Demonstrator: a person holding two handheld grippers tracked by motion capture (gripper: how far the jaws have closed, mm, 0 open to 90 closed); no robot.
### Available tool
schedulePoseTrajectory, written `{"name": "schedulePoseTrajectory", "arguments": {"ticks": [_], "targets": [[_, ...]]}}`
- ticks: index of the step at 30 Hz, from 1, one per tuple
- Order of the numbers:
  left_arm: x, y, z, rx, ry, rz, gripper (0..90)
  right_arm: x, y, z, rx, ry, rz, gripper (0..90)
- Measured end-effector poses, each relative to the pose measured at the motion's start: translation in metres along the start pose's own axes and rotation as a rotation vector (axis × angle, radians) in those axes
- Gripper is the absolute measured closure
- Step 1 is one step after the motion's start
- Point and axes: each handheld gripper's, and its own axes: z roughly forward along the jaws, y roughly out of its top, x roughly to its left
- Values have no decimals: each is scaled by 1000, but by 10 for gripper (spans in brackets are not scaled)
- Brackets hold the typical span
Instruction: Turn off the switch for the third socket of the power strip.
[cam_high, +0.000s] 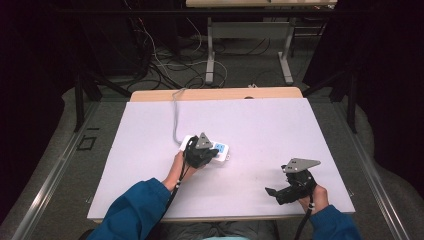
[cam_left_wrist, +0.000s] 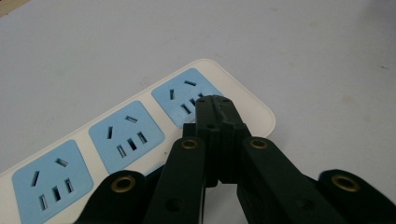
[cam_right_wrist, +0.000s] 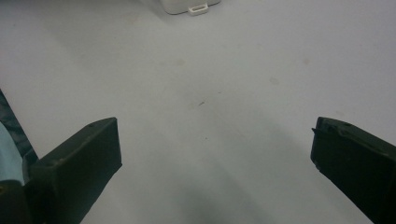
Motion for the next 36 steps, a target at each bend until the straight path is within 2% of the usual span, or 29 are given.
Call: {"name": "schedulePoseTrajectory", "arguments": {"ticks": [4, 36], "targets": [[0, 0, 0, 1, -8, -9, 900, 0, 0, 1, -8, -6, 6, 13], [-4, 2, 0, 7, 14, 18, 900, 0, -1, 0, -7, -4, 0, 13]]}}
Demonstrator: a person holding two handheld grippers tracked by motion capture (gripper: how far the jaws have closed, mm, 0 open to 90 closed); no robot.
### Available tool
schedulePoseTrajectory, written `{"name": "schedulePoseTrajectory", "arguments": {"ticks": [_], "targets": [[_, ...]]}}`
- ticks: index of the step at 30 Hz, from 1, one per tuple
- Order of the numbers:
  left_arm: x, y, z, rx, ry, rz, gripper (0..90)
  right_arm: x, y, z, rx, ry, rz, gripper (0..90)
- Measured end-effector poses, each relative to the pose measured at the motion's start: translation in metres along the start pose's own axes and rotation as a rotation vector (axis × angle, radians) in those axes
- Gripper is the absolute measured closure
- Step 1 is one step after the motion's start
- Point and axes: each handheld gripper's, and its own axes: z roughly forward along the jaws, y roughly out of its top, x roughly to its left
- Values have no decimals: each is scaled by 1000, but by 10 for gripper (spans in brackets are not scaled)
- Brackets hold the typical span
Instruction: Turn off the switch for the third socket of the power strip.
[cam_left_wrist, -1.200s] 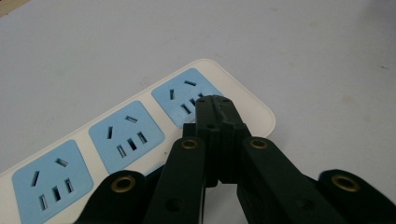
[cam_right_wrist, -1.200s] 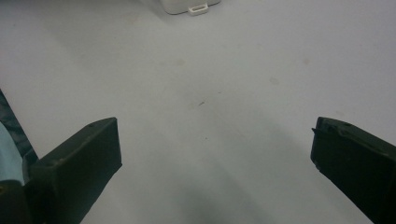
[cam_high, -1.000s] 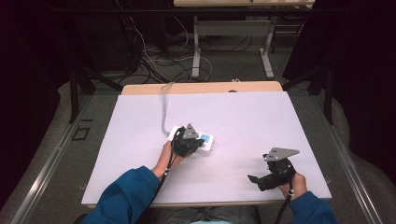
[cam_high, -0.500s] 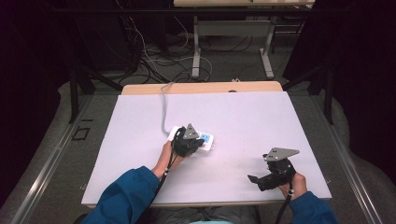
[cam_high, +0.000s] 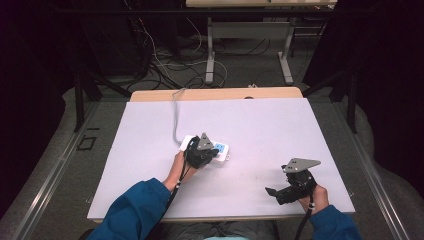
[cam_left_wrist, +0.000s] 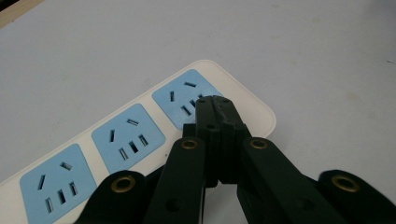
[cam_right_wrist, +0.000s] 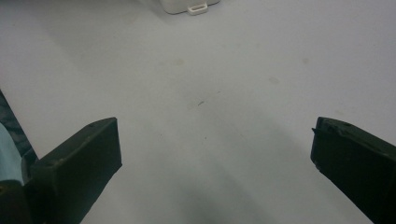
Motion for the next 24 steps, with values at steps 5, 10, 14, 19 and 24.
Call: {"name": "schedulePoseTrajectory", "arguments": {"ticks": [5, 10, 14, 19, 24], "targets": [[-2, 2, -2, -5, 8, 6, 900, 0, 0, -1, 8, 1, -2, 13], [-2, 2, -2, -8, 12, 3, 900, 0, 0, -1, 8, 1, -1, 13], [-1, 3, -2, -6, 18, 12, 900, 0, 0, -1, 9, 3, -1, 13], [-2, 3, -2, -12, 18, 1, 900, 0, 0, -1, 2, -4, -2, 13], [0, 4, -5, -21, 16, 0, 849, 0, 0, -1, 8, 0, 4, 13]]}}
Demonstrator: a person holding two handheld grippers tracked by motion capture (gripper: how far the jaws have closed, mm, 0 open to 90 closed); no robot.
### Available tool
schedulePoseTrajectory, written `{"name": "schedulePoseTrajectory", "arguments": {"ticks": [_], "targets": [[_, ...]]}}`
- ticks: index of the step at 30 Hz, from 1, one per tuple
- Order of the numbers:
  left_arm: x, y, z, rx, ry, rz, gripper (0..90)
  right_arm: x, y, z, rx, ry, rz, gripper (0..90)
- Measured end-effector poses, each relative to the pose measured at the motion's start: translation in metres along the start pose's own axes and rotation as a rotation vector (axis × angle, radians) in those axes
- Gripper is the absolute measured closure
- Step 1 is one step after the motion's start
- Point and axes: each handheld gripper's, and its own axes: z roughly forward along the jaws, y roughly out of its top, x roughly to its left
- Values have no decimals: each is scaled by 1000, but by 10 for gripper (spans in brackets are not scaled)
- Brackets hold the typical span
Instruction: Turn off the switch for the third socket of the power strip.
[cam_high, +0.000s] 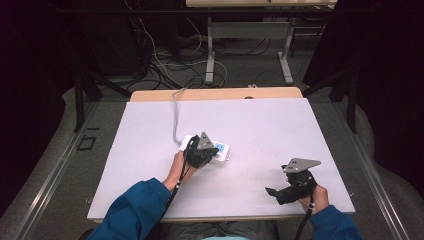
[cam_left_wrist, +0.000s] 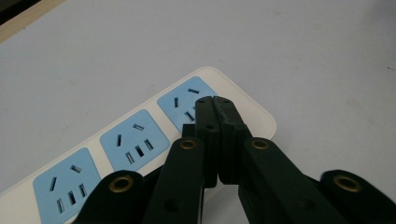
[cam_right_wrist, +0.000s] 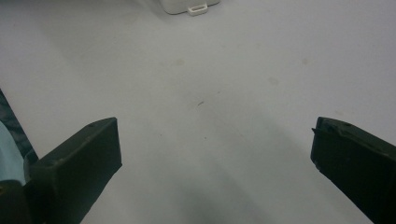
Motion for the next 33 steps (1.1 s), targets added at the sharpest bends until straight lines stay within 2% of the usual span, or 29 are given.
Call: {"name": "schedulePoseTrajectory", "arguments": {"ticks": [6, 7, 8, 9, 10, 11, 14, 15, 18, 20, 24, 27, 29, 30, 33], "targets": [[2, 4, -8, -12, 10, -9, 724, 0, 0, 0, -8, -6, -3, 13], [2, 5, -9, -17, 16, -17, 687, 0, 0, 0, -8, -6, -3, 13], [3, 5, -10, -14, 19, -12, 609, 0, 0, 0, -8, -5, -4, 13], [3, 5, -12, -15, 16, -25, 609, 0, 0, 0, -8, -5, -4, 13], [4, 5, -13, -11, 28, -19, 574, 0, 0, 0, -8, -5, -3, 13], [4, 5, -13, -9, 28, -35, 524, 0, 0, 0, -1, 0, -3, 13], [6, 5, -16, -2, 46, -31, 385, 0, 0, 0, -5, 0, -3, 13], [6, 5, -16, -1, 44, -42, 341, 1, 0, 0, -3, -1, 0, 13], [8, 4, -21, 3, 49, -56, 239, 0, 0, -1, -10, 0, -4, 13], [8, 4, -24, 8, 61, -50, 179, 0, 0, 0, -8, 1, -4, 13], [9, 1, -34, 20, 75, -58, 106, 0, 0, 0, -12, 1, -6, 13], [10, -2, -42, 28, 98, -46, 59, 0, 0, 0, -11, -3, -5, 13], [10, -5, -46, 35, 98, -62, 22, 0, 1, 0, -5, 3, -4, 13], [11, -6, -48, 42, 107, -47, 9, 0, 1, 0, -8, 0, -3, 13], [12, -10, -56, 39, 121, -59, 2, -1, 1, 0, -6, 6, -4, 13]]}}
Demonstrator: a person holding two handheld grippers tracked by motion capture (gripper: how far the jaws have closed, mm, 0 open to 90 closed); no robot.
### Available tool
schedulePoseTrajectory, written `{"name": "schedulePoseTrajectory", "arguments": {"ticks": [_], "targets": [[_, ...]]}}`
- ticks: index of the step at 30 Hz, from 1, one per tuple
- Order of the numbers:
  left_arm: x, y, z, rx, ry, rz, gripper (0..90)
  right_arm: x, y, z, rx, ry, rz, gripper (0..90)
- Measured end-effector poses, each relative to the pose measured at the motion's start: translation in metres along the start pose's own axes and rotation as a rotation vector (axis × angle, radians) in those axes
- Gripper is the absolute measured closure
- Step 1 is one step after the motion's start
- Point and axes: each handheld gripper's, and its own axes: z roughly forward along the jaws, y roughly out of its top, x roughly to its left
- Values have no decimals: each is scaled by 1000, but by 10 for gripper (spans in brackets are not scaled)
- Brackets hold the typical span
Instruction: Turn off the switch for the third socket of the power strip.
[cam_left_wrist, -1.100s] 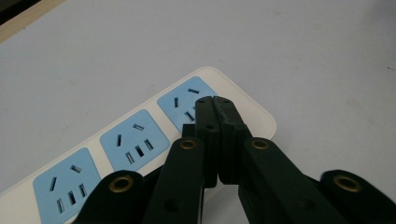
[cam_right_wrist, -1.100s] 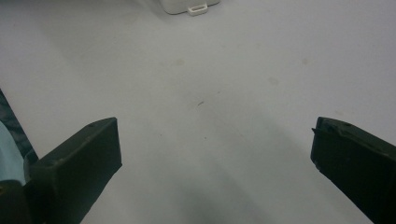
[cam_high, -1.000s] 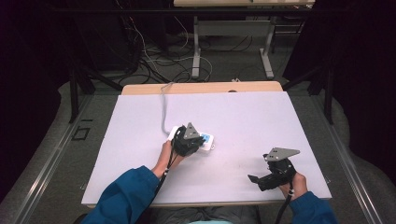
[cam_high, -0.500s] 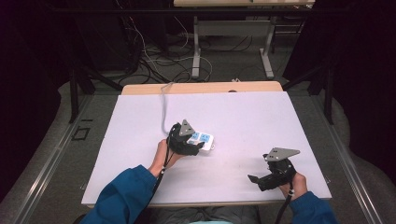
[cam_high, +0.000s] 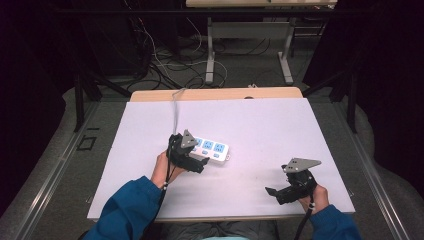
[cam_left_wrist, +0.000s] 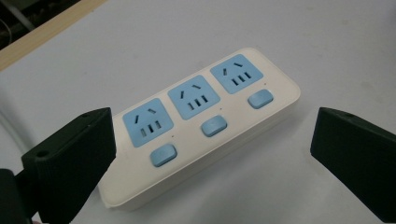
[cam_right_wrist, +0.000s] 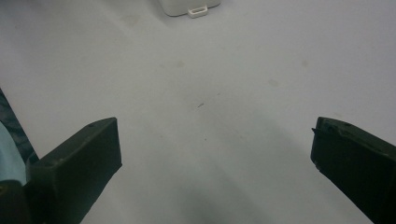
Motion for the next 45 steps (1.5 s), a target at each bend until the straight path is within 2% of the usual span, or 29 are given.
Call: {"name": "schedulePoseTrajectory", "arguments": {"ticks": [6, 7, 12, 21, 28, 31, 33, 38, 45], "targets": [[5, -8, -17, -19, 21, -19, 1, 1, 0, 0, -7, -5, -2, 13], [5, -10, -20, -17, 26, -10, 2, 1, 0, 0, -8, -6, -3, 13], [7, -21, -33, -19, 45, -34, 2, 0, 0, 0, -8, -13, -4, 13], [11, -37, -54, -23, 74, -49, 1, 1, 0, 1, -10, -8, -1, 13], [11, -50, -66, -23, 91, -69, 1, 1, 0, 0, -8, 1, -3, 13], [12, -54, -71, -24, 109, -63, 1, 1, 0, 0, -13, 0, -4, 13], [12, -57, -74, -24, 107, -80, 2, 1, 0, 0, -15, -4, -4, 13], [13, -63, -81, -24, 119, -73, 1, 1, 0, 0, -15, -4, -4, 13], [14, -74, -88, -16, 123, -93, 1, 1, 0, 0, -14, -6, -4, 13]]}}
